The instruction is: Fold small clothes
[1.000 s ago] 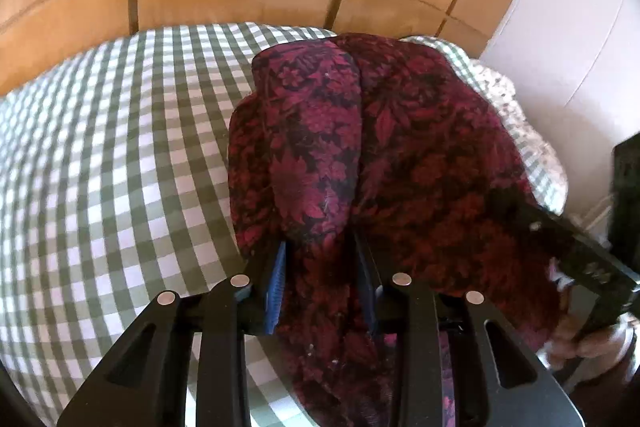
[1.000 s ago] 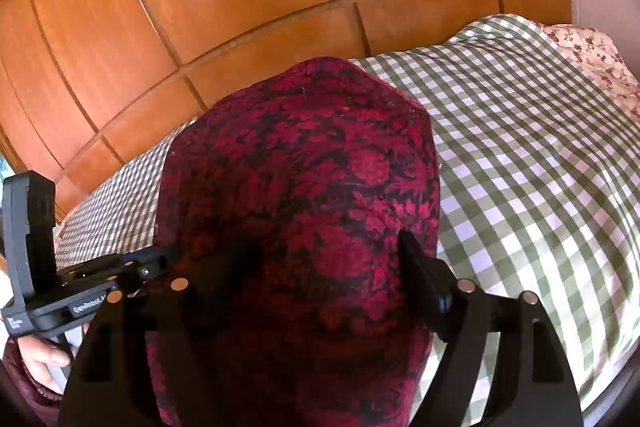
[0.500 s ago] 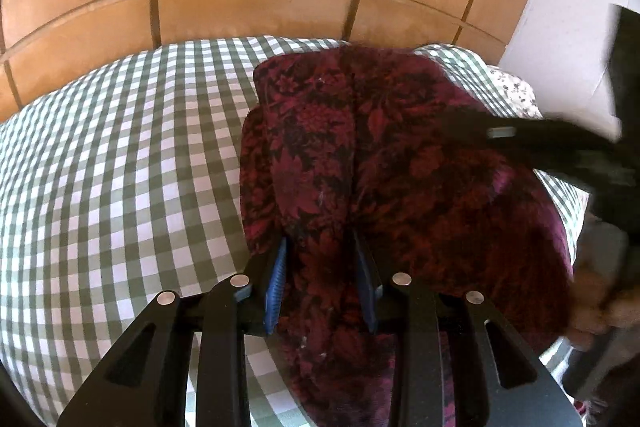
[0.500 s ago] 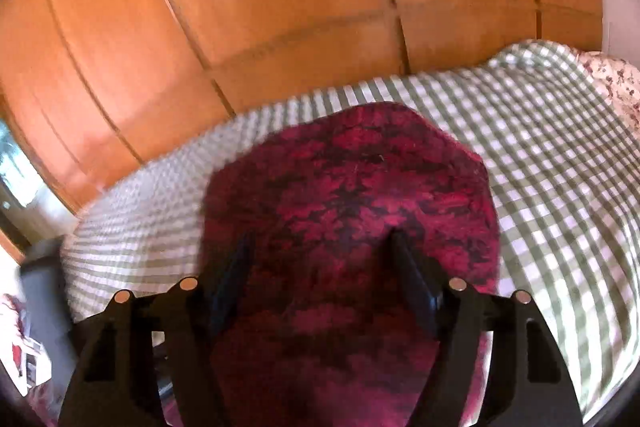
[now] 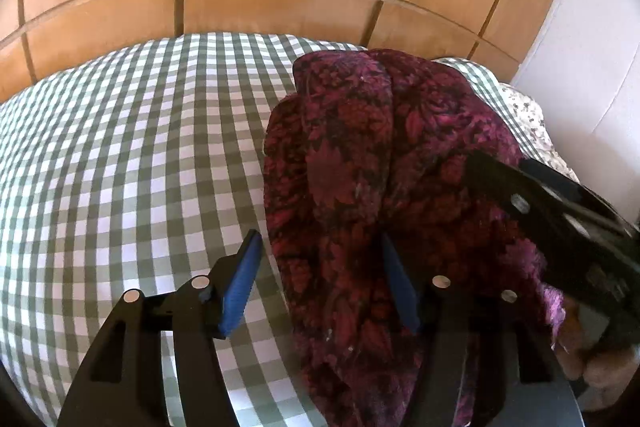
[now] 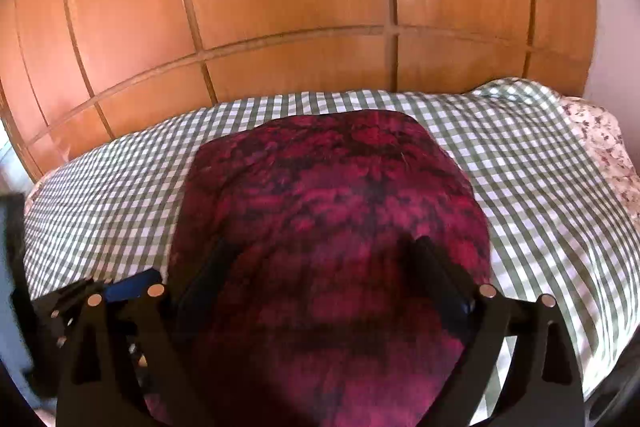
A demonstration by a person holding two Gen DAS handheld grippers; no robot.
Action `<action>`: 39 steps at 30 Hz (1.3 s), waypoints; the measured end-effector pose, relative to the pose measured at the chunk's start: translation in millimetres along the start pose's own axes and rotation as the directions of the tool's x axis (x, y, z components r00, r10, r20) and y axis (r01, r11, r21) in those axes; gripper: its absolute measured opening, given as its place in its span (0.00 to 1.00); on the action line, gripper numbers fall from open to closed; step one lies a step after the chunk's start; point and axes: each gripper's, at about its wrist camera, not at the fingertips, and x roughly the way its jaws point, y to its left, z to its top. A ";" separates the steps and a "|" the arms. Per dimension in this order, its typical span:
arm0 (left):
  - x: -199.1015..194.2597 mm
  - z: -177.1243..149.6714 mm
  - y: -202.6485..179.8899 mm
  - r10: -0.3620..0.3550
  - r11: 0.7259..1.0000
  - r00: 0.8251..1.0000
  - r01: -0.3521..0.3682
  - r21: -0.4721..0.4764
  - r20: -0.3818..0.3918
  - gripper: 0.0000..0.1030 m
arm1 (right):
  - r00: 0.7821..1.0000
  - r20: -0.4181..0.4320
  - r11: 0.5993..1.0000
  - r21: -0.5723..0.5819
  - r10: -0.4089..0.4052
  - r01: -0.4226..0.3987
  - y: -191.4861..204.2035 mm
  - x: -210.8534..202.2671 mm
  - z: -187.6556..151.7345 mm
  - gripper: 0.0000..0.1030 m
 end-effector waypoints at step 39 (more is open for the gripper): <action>-96.9 -37.9 -8.0 0.116 0.993 0.967 -0.114 -0.023 0.227 0.87 | 0.973 0.004 0.968 0.109 -0.229 0.227 15.8 -83.8 -79.4 0.98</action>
